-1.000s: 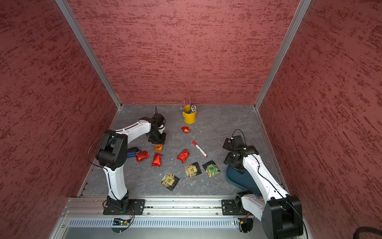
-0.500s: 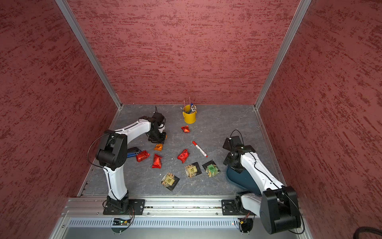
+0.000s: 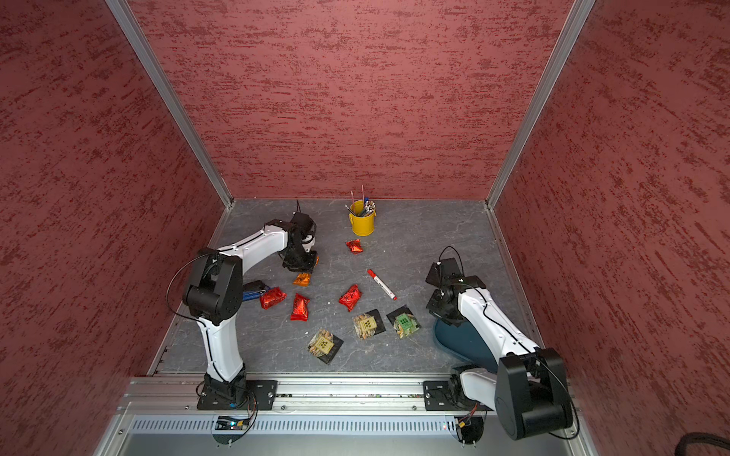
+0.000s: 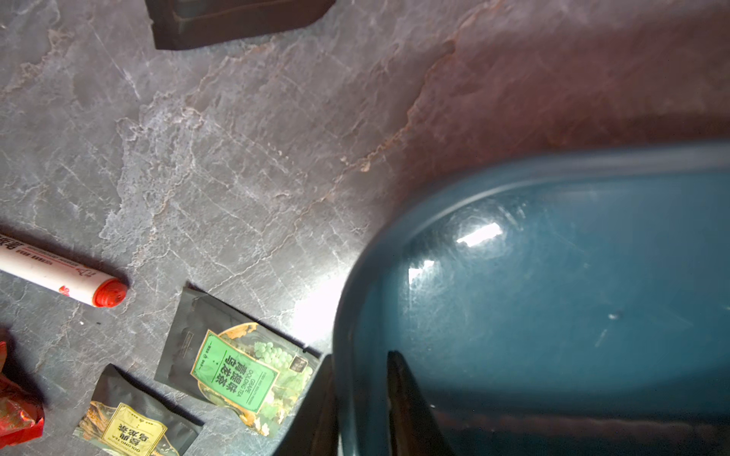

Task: Put the tea bags into the storage box
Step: Pick up the storage box at the center of the board.

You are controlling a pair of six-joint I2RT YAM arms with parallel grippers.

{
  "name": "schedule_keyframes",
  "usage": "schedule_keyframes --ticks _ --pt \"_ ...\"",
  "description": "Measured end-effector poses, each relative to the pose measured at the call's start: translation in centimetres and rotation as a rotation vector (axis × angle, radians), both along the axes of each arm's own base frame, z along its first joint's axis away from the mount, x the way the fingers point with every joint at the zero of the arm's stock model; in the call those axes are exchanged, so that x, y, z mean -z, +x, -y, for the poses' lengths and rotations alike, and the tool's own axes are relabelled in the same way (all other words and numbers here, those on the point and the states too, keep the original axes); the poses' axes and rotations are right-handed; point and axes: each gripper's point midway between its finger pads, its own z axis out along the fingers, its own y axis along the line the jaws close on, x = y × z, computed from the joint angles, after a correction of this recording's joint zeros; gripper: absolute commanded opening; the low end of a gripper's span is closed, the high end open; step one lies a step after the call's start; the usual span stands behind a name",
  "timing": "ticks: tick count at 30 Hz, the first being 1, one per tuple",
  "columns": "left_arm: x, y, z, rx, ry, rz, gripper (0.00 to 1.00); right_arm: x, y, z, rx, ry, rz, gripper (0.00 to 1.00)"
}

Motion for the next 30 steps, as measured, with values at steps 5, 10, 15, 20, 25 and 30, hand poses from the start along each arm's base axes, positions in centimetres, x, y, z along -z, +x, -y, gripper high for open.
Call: schedule_keyframes --ticks 5,10,15,20,25,30 --pt "0.0 0.0 -0.3 -0.003 0.001 -0.002 0.26 0.0 0.0 0.0 -0.001 0.001 0.0 0.17" --pt "0.0 0.0 -0.7 -0.01 0.004 -0.009 0.26 -0.3 -0.1 0.1 -0.01 -0.004 0.004 0.13" --pt "-0.1 0.0 -0.9 -0.015 0.004 -0.011 0.26 -1.4 -0.2 0.4 -0.013 -0.02 0.016 0.09" --pt "-0.4 0.1 -1.1 -0.022 0.003 -0.008 0.26 -3.6 0.0 0.5 -0.018 -0.032 0.041 0.08" --pt "-1.3 0.6 -1.4 -0.031 -0.004 0.015 0.26 -6.5 1.0 -0.1 -0.052 -0.04 0.09 0.08" --pt "-2.6 0.7 -1.8 -0.043 -0.011 0.037 0.26 -9.6 2.0 -1.3 -0.101 -0.046 0.145 0.08"
